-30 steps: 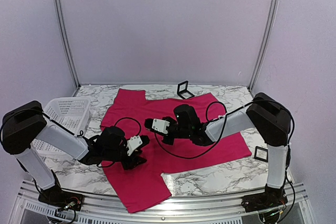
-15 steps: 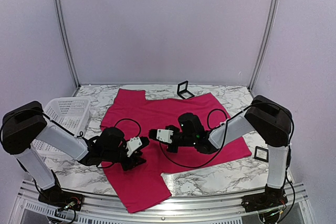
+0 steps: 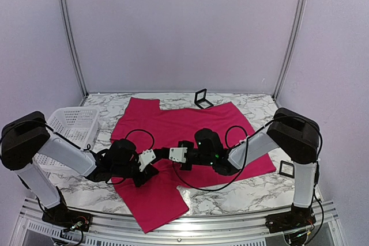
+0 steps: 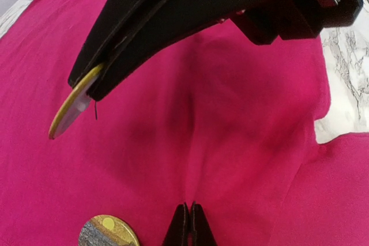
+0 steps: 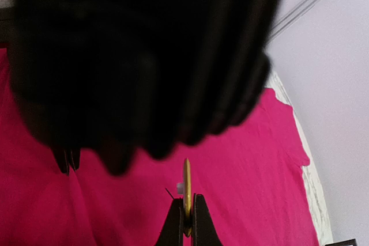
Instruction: Pin the brooch onto the clothing
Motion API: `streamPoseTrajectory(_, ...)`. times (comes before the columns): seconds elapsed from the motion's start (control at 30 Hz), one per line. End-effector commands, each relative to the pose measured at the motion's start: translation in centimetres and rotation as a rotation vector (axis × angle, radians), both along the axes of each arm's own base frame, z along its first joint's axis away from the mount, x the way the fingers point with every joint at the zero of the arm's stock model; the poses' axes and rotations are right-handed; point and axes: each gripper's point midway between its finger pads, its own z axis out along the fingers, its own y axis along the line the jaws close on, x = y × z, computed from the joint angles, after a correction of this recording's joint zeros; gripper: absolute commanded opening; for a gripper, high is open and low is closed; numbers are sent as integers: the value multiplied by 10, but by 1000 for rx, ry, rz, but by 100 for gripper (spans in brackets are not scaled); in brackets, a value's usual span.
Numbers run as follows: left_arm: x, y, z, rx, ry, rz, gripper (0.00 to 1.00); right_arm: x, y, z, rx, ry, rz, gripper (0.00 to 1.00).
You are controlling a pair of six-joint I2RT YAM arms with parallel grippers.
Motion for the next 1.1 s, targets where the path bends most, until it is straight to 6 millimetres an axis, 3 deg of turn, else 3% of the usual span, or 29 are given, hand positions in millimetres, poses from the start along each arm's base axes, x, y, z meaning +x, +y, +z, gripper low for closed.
streamPoseTrajectory(0.0, -6, -1, 12, -38, 11, -17, 0, -6, 7, 8, 30, -98, 1, 0)
streamPoseTrajectory(0.23, -13, -3, 23, -83, 22, -36, 0, -19, -6, 8, 56, -57, -38, 0)
streamPoseTrajectory(1.07, -10, 0, 30, -110, 7, -13, 0, -53, 7, -28, -9, -18, 56, 0)
